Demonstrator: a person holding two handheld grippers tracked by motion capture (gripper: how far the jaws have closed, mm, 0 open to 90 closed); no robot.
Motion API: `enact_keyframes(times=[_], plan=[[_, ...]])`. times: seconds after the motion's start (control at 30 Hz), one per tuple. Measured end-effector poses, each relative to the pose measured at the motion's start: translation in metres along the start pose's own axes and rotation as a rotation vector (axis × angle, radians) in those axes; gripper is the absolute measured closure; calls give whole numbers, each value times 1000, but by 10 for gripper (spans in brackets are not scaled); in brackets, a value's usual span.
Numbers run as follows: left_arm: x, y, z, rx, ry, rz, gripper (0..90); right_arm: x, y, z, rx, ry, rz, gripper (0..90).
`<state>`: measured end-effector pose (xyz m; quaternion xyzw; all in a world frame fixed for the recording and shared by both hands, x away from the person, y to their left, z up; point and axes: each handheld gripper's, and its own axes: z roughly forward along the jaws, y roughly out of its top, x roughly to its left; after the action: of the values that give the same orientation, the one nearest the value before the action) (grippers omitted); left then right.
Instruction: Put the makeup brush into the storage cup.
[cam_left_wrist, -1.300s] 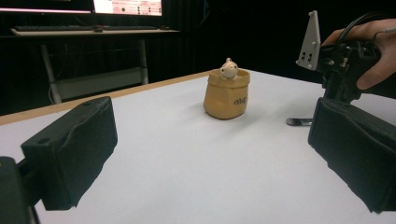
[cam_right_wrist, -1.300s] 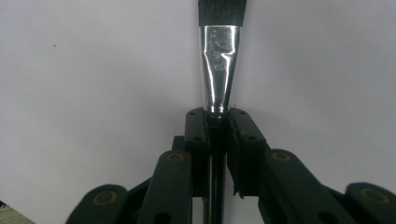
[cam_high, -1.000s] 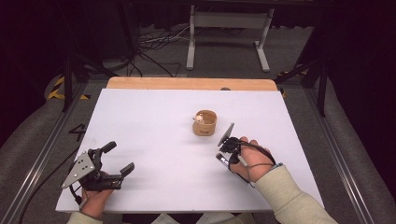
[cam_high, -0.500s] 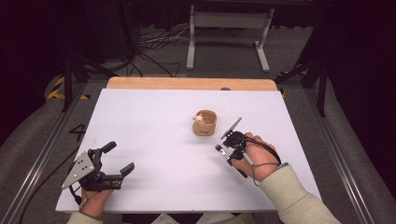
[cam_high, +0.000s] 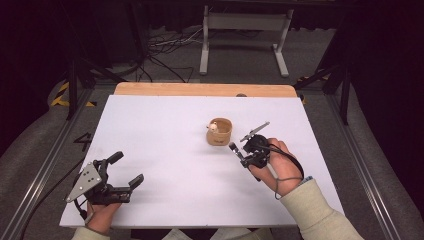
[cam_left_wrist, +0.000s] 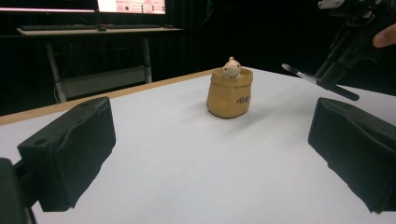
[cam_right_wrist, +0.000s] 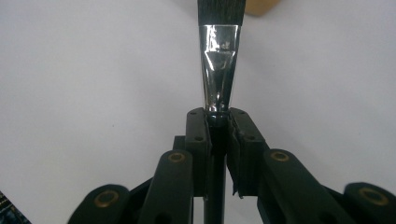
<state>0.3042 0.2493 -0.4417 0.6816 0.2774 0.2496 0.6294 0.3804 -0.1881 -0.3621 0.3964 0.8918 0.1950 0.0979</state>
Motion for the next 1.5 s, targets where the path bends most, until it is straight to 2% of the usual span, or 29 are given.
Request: enact_keyframes(times=[0.1,0.13,0.17,0.23,0.37,0.4,0.53,0.63,0.77,0.9,1.0,1.07,1.1,1.13,1.3,1.5], plan=[[-1,0,0,-4,-3,-1,12,-1,0,-5,-58,2,2,796],[-1,0,0,-4,-3,-1,12,-1,0,-5,-58,2,2,796],[-1,0,1,-4,-3,-1,12,-2,-1,-9,-95,7,11,796],[-1,0,1,-3,-4,-1,12,-3,-1,-10,-108,10,12,796],[-1,0,0,-1,5,-1,12,-6,-2,-17,-192,11,20,796],[-1,0,0,-3,6,1,12,-6,-2,-17,-192,11,20,796],[0,0,0,-3,8,3,12,-8,-5,-18,-268,18,44,796],[-1,0,0,-3,7,1,12,-9,-7,-18,-321,17,43,796],[-1,0,0,-2,8,1,14,-10,-9,-19,-369,23,52,796],[-1,0,0,-4,8,3,14,-11,-12,-21,-452,25,55,796],[-1,0,0,-3,7,3,14,-13,-14,-22,-486,24,59,796],[-1,0,1,-2,4,3,16,-15,-16,-23,-541,20,58,796],[-1,0,1,-2,4,3,16,-15,-16,-23,-541,20,58,796],[-1,0,1,-1,2,7,16,-15,-18,-23,-572,17,52,797],[-1,0,0,-4,4,3,17,-19,-21,-20,-604,22,46,797],[0,0,0,-5,6,1,17,-21,-25,-15,-712,22,47,797]])
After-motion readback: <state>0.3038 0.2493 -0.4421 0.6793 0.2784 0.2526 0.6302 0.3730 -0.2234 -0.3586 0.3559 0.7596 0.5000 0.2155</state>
